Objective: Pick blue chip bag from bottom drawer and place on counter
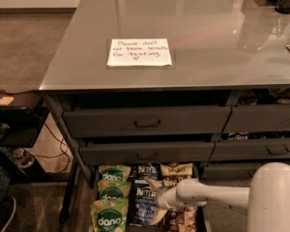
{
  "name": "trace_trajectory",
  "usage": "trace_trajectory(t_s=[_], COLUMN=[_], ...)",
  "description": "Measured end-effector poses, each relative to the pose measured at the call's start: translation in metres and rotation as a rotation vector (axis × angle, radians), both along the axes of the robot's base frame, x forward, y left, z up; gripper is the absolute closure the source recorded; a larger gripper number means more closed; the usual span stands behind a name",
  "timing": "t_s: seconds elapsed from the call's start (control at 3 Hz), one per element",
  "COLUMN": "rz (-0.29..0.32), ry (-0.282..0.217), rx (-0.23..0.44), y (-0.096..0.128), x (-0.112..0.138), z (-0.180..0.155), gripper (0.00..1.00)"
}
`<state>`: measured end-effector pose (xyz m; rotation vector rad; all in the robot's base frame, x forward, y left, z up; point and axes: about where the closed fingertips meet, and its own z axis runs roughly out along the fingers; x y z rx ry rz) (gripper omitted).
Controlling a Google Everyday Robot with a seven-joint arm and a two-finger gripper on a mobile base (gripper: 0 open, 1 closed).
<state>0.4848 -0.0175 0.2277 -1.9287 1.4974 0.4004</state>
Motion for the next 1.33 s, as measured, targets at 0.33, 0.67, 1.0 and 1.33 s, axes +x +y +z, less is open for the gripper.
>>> trace_trajectory(t_s=[0.33, 0.67, 1.0, 1.33], rz=[-0.009, -0.047, -0.096, -0.152], ry=[-0.032, -0.026, 0.011, 0.082], rx=[-0.054, -0.066, -0.044, 0.002], y=[-0.003, -0.011, -0.018, -0.025], x=[0.007, 0.015, 0.025, 0.032], z=[-0.017, -0.033, -0.046, -0.060], gripper=[0.00, 0.00, 0.00, 0.00])
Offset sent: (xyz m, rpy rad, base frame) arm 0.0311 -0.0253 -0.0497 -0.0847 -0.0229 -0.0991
